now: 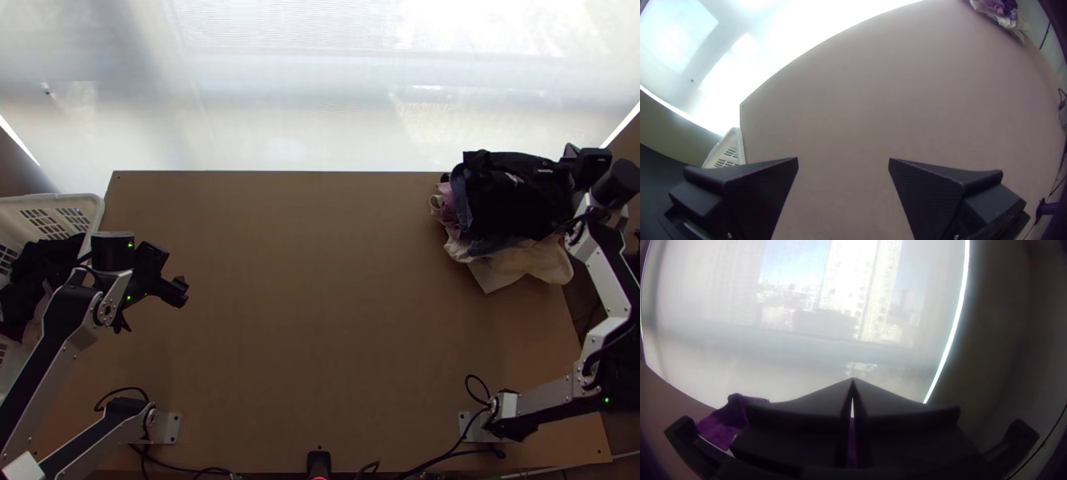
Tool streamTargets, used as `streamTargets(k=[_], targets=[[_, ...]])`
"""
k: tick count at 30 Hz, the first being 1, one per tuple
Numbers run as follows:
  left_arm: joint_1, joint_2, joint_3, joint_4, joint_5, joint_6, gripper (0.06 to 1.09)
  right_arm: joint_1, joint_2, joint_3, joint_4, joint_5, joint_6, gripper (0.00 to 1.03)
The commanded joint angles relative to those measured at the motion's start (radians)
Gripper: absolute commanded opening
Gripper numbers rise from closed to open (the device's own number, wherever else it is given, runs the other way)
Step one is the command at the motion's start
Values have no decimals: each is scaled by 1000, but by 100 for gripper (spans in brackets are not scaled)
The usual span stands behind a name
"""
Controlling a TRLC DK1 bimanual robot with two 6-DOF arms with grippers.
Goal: Fold the t-shirt
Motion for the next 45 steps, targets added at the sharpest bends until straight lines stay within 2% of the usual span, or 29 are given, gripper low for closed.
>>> streamTargets(k=[1,10,15,19,23,36,45], targets=[[13,-18,-29,-1,-3,1,104,10,124,162,-89,-46,181,3],[17,-20,-29,-9,-18,9,104,-10,196,223,-202,-191,489,3],[17,-20,-34,-7,-20,10,104,-4,159,166,-213,-227,572,3],[17,-20,-40,-5,-21,13,104,51,93,48,-147,-223,510,3],[19,-26,-49,-4,-26,16,104,99,64,-36,-145,-205,449,3],[25,-79,-117,-4,-32,24,104,120,52,-210,-84,-164,412,3],[31,-104,-151,-4,-40,29,104,120,130,-211,-47,-156,355,3]])
